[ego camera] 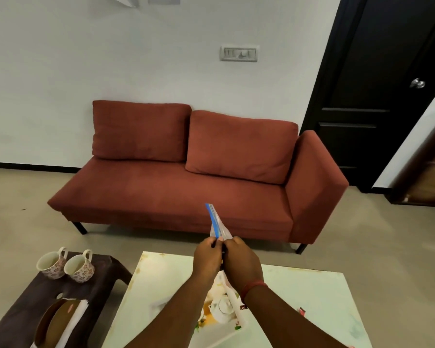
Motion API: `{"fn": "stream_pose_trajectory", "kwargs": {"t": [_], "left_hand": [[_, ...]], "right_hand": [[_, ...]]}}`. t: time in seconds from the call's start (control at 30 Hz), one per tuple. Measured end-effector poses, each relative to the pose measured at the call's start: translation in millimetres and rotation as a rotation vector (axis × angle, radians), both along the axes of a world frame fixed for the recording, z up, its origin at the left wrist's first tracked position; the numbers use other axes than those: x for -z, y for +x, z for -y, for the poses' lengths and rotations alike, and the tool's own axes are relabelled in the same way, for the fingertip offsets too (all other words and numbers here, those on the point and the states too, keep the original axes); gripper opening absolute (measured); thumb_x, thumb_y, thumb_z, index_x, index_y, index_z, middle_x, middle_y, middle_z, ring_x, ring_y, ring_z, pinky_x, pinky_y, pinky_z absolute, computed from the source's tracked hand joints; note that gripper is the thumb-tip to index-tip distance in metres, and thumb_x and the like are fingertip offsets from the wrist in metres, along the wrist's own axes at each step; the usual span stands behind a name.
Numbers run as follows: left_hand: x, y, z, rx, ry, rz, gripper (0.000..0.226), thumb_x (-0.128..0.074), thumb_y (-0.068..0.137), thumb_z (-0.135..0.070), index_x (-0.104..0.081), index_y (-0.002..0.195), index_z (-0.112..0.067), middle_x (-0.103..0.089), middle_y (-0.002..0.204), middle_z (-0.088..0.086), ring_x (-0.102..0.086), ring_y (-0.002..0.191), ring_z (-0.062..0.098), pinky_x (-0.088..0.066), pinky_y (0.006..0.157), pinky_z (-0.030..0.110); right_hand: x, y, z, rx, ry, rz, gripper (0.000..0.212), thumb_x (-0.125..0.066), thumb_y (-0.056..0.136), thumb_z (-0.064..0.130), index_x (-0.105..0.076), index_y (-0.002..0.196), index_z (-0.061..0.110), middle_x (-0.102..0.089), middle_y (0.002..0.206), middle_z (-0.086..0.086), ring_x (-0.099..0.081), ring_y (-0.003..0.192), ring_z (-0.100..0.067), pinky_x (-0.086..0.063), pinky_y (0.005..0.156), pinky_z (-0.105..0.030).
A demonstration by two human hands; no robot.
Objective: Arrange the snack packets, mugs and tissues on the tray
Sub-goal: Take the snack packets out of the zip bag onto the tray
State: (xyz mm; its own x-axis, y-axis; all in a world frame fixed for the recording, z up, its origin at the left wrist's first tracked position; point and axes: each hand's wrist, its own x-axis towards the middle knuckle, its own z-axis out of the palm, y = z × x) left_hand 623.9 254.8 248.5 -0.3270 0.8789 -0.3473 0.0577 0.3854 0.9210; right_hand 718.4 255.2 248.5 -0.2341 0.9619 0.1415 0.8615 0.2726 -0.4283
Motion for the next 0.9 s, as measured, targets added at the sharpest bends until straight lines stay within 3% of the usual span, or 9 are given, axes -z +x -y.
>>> {"fn": "stream_pose_trajectory", "kwargs": {"t": [0.1,0.27,0.43,0.53,0.73,0.9], "left_hand": [[-2.9,6.3,3.1,-0.015,0.02,0.026,0.023,-0.047,0.103,-0.03,-0.065,0.112,-0.018,-0.07,0.107,0.003,-0.069,0.091,0.018,-0.059,0.06,0.026],[-13.7,8.7,0.4,-0.026,-0.012,0.138,0.025,-0.042,0.104,-0.02,-0.064,0.118,-0.017,-0.068,0.113,0.009,-0.068,0.097,0.023,-0.062,0.074,0.037],[-18.8,-7.6,-1.2,0.087,0.03,0.036,0.023,-0.045,0.102,-0.01,-0.065,0.113,-0.015,-0.067,0.115,0.01,-0.068,0.098,0.025,-0.063,0.069,0.034],[-17.3,-20.4,-5.7,0.105,0.045,-0.045,0.019,-0.049,0.1,-0.009,-0.066,0.102,-0.015,-0.068,0.106,0.011,-0.071,0.088,0.025,-0.063,0.063,0.032],[-14.4,-55.7,-13.8,0.027,0.035,-0.148,0.016,-0.054,0.092,-0.01,-0.069,0.088,-0.009,-0.072,0.084,0.012,-0.073,0.072,0.025,-0.062,0.056,0.035],[7.5,-97.3,-25.0,-0.104,0.019,-0.25,0.02,-0.059,0.08,-0.027,-0.062,0.07,-0.011,-0.067,0.069,0.014,-0.071,0.065,0.034,-0.06,0.052,0.051]], "right_hand": [[-5.5,4.6,-3.6,0.04,-0.032,-0.061,0.023,-0.055,0.099,0.03,-0.064,0.118,0.023,-0.063,0.113,0.003,-0.065,0.089,-0.013,-0.057,0.076,-0.024],[-15.8,5.4,-8.6,0.095,-0.047,-0.162,0.018,-0.05,0.1,0.027,-0.064,0.108,0.018,-0.062,0.105,0.002,-0.062,0.087,-0.013,-0.053,0.071,-0.025],[-22.7,0.4,-10.4,0.087,-0.068,-0.2,0.019,-0.045,0.1,0.024,-0.064,0.099,0.021,-0.061,0.098,0.003,-0.058,0.078,-0.012,-0.044,0.058,-0.021],[-23.2,-4.7,-10.3,0.106,-0.061,-0.187,0.02,-0.044,0.099,0.026,-0.063,0.094,0.025,-0.06,0.097,0.007,-0.055,0.076,-0.011,-0.037,0.056,-0.023],[-21.0,-5.9,-21.8,0.289,-0.034,-0.246,0.017,-0.045,0.096,0.026,-0.058,0.086,0.024,-0.059,0.093,0.006,-0.058,0.077,-0.016,-0.051,0.065,-0.035],[-13.3,17.0,-34.0,0.532,-0.065,-0.362,0.015,-0.047,0.091,0.015,-0.059,0.083,0.02,-0.064,0.094,0.0,-0.058,0.076,-0.022,-0.047,0.065,-0.032]]}}
